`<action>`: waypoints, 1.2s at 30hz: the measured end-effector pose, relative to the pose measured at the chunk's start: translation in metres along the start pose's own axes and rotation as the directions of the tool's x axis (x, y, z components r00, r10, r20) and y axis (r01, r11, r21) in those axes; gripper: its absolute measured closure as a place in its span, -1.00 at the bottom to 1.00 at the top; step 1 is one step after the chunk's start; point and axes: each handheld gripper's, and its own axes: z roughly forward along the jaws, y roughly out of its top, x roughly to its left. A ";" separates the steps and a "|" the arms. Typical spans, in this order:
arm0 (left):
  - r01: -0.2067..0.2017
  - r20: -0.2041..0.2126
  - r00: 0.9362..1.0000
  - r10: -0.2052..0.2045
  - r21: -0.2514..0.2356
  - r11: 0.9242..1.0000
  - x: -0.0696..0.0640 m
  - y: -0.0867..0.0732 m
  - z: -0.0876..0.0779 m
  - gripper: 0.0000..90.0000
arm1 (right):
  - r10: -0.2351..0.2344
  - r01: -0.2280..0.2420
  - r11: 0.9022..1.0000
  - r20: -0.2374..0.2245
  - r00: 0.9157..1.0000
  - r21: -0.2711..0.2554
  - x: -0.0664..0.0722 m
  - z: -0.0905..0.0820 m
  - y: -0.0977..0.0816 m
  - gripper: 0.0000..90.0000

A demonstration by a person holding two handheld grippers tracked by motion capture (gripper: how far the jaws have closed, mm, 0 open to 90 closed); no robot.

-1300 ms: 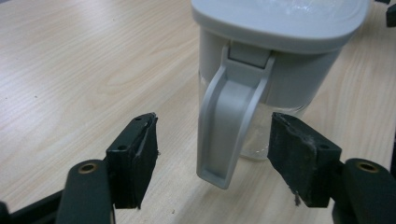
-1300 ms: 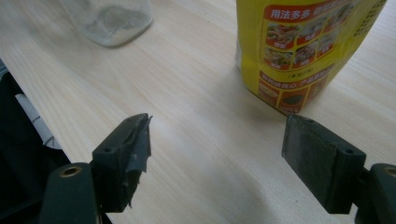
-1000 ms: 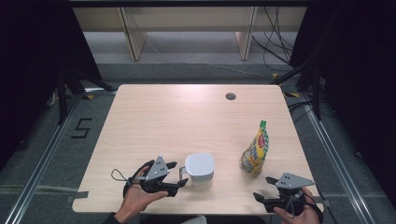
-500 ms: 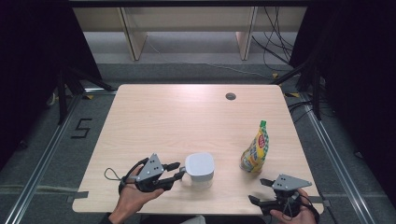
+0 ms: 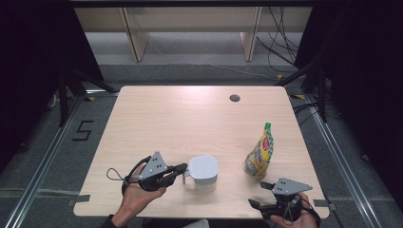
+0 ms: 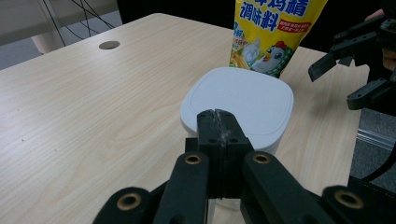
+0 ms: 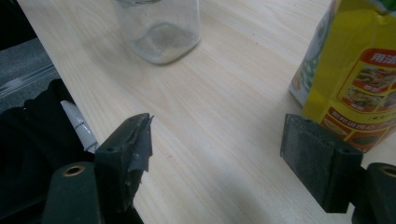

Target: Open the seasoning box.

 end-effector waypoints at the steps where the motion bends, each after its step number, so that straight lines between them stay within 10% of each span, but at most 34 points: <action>1: 0.019 -0.003 1.000 -0.019 -0.002 1.000 -0.001 0.001 0.001 0.98 | -0.014 0.014 1.000 -0.002 1.000 0.001 0.000 0.001 0.000 -0.38; 22: 0.021 -0.002 1.000 -0.021 0.020 1.000 0.001 0.002 0.012 0.98 | -0.026 0.027 0.999 -0.005 1.000 0.021 0.005 0.006 0.004 -0.20; 36: 0.034 0.003 0.999 -0.034 0.018 0.999 0.002 0.000 0.012 0.97 | -0.097 0.095 0.986 -0.010 0.995 -0.140 0.010 0.008 0.020 0.36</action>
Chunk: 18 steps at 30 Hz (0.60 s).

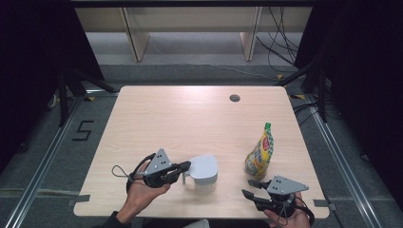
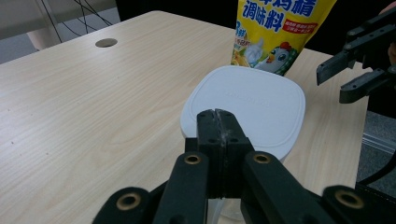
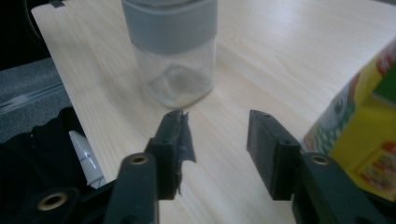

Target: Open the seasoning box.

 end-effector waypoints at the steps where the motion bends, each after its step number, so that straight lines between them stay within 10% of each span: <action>1: 0.002 -0.003 1.000 -0.003 -0.009 1.000 -0.001 0.000 0.000 0.97 | 0.028 -0.028 1.000 -0.004 1.000 -0.001 0.003 0.001 0.002 0.40; 18: 0.021 -0.006 1.000 -0.021 -0.009 1.000 0.000 -0.003 -0.001 0.97 | -0.038 0.035 0.994 -0.026 0.999 -0.105 0.016 0.027 0.035 0.93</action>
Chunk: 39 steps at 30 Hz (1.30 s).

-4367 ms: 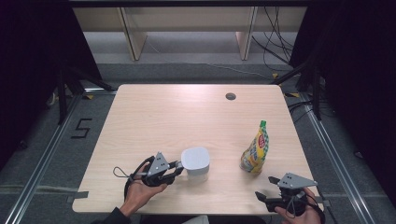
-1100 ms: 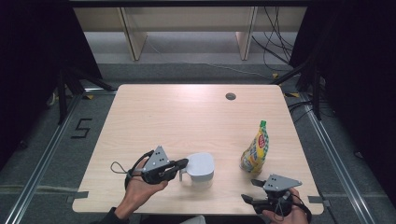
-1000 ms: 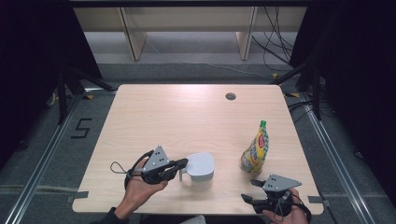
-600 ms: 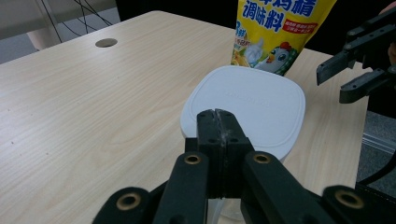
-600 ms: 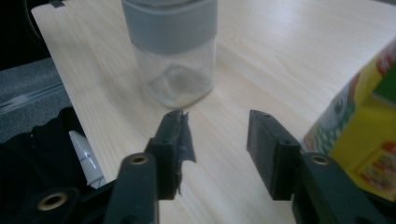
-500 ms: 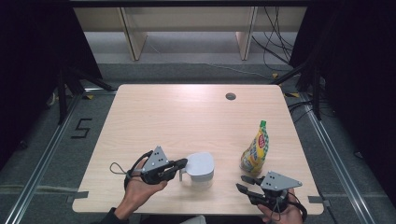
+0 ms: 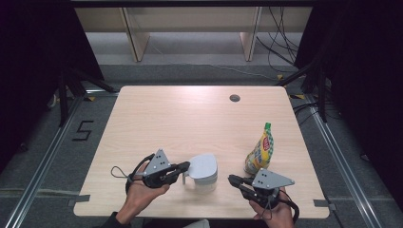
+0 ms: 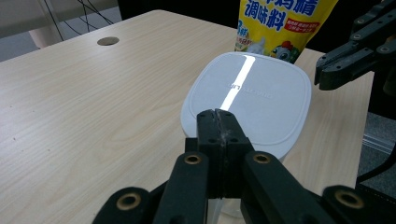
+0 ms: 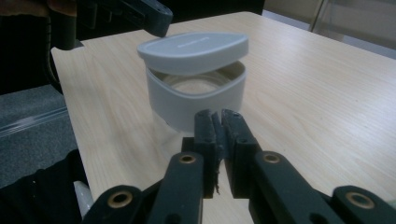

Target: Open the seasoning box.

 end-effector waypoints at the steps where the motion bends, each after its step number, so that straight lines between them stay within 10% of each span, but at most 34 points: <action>1: 0.003 -0.002 1.000 -0.003 0.001 1.000 0.000 0.000 0.000 0.97 | 0.015 -0.015 1.000 -0.007 1.000 0.002 0.002 0.002 0.001 0.94; 33: -0.009 -0.004 1.000 0.009 0.004 1.000 0.002 -0.002 -0.002 0.97 | -0.044 0.045 0.999 -0.032 0.999 0.004 0.004 0.030 0.024 1.00; 39: 0.034 -0.015 0.999 -0.034 -0.008 0.999 0.006 -0.006 -0.008 0.70 | -0.060 0.060 0.998 -0.023 0.998 -0.010 0.007 0.032 0.030 1.00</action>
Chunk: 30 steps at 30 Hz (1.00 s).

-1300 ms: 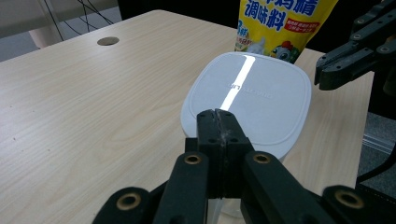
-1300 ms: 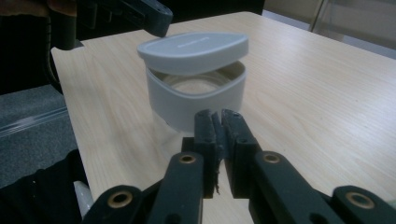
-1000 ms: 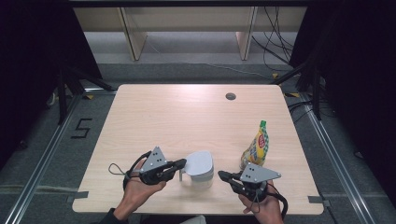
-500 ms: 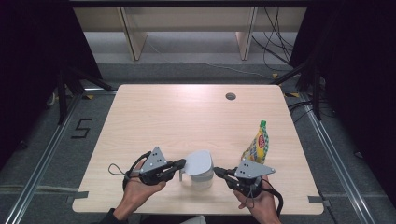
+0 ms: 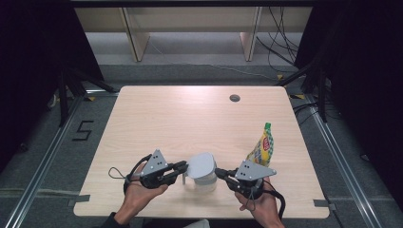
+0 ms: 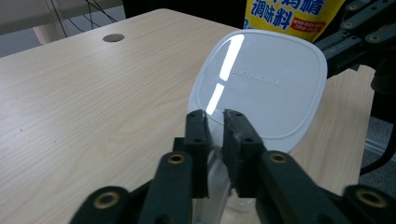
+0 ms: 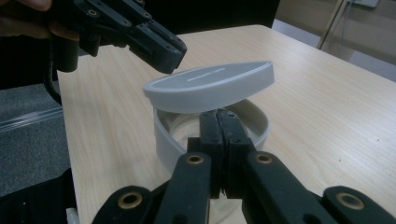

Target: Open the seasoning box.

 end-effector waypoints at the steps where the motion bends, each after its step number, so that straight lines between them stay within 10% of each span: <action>1: -0.003 0.014 1.000 0.003 -0.004 1.000 0.002 0.000 -0.002 0.64 | -0.003 0.003 1.000 -0.002 1.000 -0.001 0.000 0.000 0.001 1.00; 12: -0.046 0.043 0.998 0.042 0.090 0.995 -0.005 -0.024 -0.011 -0.20 | -0.029 0.029 1.000 -0.005 1.000 -0.012 0.003 0.003 0.011 1.00; 30: -0.039 -0.011 0.999 0.042 0.184 0.982 0.000 -0.069 -0.020 -0.45 | -0.065 0.065 0.997 -0.004 0.998 -0.051 0.013 0.015 0.028 1.00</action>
